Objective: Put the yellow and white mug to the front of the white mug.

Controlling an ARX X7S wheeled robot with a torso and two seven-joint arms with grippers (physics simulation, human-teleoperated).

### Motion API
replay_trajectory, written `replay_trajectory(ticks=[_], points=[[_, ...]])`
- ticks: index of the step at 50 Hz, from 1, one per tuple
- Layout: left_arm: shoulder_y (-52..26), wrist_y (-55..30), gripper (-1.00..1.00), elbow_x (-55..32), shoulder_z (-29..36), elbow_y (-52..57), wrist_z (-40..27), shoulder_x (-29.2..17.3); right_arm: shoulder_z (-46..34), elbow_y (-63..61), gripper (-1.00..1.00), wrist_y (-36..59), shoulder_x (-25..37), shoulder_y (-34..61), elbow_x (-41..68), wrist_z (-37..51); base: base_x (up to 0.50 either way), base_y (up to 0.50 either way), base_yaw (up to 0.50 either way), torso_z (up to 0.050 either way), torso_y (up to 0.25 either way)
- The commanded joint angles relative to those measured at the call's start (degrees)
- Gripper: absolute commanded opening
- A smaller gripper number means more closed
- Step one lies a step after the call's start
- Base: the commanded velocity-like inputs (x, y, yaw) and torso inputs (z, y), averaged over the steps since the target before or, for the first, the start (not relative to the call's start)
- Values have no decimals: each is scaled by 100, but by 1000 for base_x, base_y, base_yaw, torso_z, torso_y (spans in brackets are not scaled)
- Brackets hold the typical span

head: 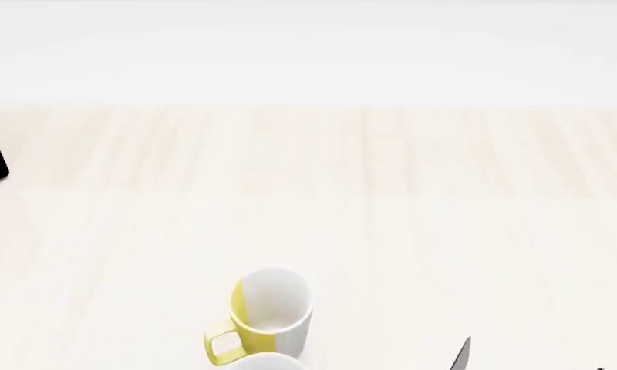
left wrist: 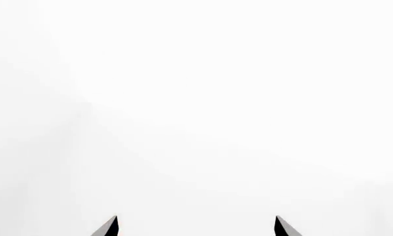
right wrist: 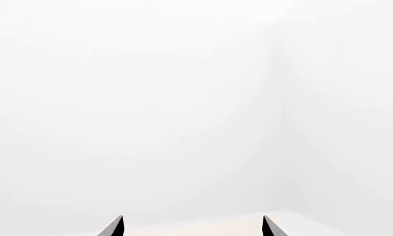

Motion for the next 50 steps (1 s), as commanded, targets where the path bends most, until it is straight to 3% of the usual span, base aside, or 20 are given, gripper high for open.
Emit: replay_trajectory(ticks=[1, 5, 11, 18, 21, 50], points=[[266, 978, 100, -16, 136, -9, -522, 37, 20, 28, 100, -220, -42, -25, -62, 118, 0, 0, 0, 0, 0], [332, 1016, 100, 183, -44, 470, -365, 89, 1, 48, 100, -180, -33, 0, -33, 110, 0, 0, 0, 0, 0], [392, 1016, 100, -211, -335, 1310, 84, 90, 10, 13, 100, -175, -2, -27, 22, 115, 0, 0, 0, 0, 0], [404, 1016, 100, -430, -435, 1413, 187, 90, -7, 12, 100, -155, 19, -23, 37, 118, 0, 0, 0, 0, 0], [335, 1016, 100, -258, -562, 1499, -87, 90, -30, 7, 100, -154, 22, -23, 5, 121, 0, 0, 0, 0, 0], [339, 1016, 100, -97, -322, 1049, -81, 90, -158, -343, 100, -522, 167, -357, -244, 130, 0, 0, 0, 0, 0]])
